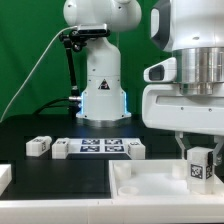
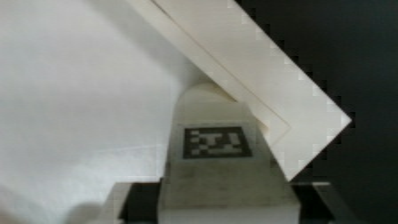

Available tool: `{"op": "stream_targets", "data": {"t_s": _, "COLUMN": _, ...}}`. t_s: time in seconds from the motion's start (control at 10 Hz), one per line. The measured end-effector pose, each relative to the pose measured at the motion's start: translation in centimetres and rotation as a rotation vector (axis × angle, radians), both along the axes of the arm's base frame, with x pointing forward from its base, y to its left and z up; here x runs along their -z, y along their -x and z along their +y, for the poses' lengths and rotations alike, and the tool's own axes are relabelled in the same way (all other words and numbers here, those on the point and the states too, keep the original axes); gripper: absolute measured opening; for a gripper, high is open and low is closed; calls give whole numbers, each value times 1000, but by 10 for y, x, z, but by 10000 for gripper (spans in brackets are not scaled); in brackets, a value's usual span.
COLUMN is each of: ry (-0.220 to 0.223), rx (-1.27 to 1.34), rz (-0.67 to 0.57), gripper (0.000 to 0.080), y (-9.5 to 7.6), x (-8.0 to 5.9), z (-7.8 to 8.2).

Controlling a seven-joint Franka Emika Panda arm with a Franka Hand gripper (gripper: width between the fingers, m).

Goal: Assemble one leg

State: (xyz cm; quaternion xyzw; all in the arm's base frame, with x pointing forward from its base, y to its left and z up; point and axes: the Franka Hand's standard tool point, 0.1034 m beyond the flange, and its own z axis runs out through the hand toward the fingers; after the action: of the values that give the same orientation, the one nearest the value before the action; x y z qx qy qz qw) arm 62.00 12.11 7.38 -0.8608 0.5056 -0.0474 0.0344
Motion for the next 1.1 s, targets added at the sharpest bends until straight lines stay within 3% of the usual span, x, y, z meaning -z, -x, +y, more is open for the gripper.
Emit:
{"op": "stream_targets", "data": {"t_s": 0.2, "ry": -37, "rx": 303, "rz": 5, "gripper": 292, "y": 0, "x": 0, "z": -1}}
{"op": "stream_targets", "data": {"t_s": 0.6, "ry": -102, "rx": 542, "rz": 20, "gripper": 293, "y": 0, "x": -1, "z": -2}}
{"op": "stream_targets", "data": {"t_s": 0.7, "ry": -100, "rx": 531, "rz": 20, "gripper": 293, "y": 0, "x": -1, "z": -1}}
{"op": "stream_targets", "data": {"t_s": 0.8, "ry": -95, "rx": 480, "rz": 18, "gripper": 484, "y": 0, "x": -1, "z": -1}}
{"op": "stream_targets", "data": {"t_s": 0.9, "ry": -91, "rx": 439, "rz": 19, "gripper": 484, "y": 0, "x": -1, "z": -1}}
{"op": "stream_targets", "data": {"t_s": 1.0, "ry": -76, "rx": 331, "rz": 21, "gripper": 612, "y": 0, "x": -2, "z": -1}}
{"op": "stream_targets", "data": {"t_s": 1.1, "ry": -57, "rx": 181, "rz": 17, "gripper": 642, "y": 0, "x": -1, "z": 0}}
